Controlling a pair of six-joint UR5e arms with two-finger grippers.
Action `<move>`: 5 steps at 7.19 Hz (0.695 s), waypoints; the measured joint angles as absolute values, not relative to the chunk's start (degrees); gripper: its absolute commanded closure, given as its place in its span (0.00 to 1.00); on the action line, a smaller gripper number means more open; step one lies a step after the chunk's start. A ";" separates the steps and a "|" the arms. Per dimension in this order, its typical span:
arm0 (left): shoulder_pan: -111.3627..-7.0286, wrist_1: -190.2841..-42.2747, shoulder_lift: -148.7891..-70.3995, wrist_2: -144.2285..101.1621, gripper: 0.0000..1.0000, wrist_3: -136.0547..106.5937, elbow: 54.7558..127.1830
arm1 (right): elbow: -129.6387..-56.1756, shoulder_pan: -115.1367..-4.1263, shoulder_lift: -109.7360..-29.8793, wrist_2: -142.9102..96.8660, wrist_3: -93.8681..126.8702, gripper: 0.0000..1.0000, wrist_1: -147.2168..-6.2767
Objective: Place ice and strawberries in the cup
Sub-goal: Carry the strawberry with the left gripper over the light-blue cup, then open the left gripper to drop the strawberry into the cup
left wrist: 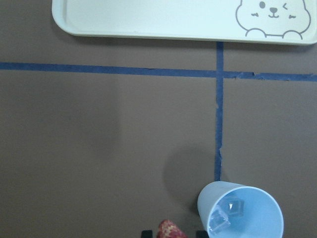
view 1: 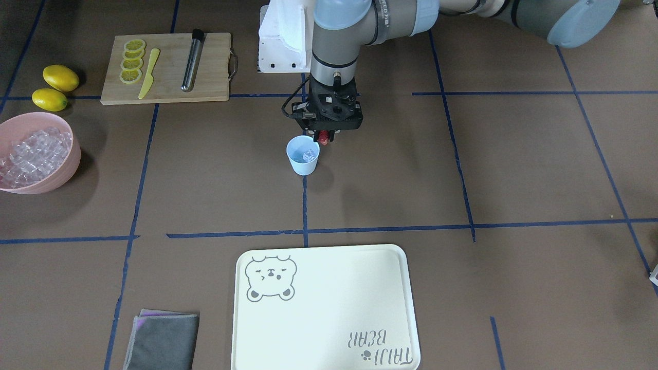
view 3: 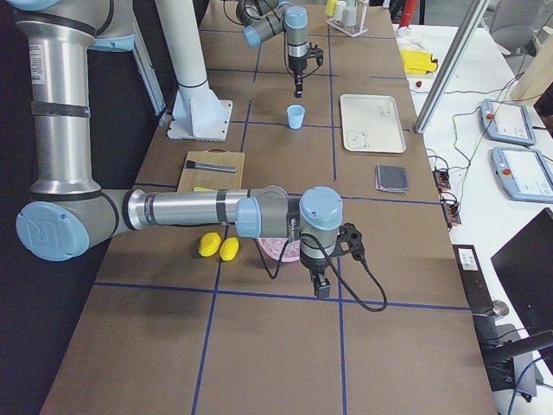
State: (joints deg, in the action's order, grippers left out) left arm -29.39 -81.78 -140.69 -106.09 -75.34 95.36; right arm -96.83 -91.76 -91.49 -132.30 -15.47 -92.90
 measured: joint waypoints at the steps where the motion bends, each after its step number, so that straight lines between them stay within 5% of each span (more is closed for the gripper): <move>1: -28.32 -81.80 -141.30 -105.34 0.73 -75.90 94.60 | -96.79 -91.76 -91.49 -132.06 -15.47 0.00 -92.90; 4: -27.61 -81.83 -141.52 -105.20 0.20 -76.19 94.48 | -96.71 -91.76 -91.50 -131.85 -15.47 0.00 -92.90; 5: -27.60 -81.81 -141.46 -105.28 0.12 -76.22 94.78 | -96.70 -91.76 -91.49 -131.84 -15.47 0.00 -92.90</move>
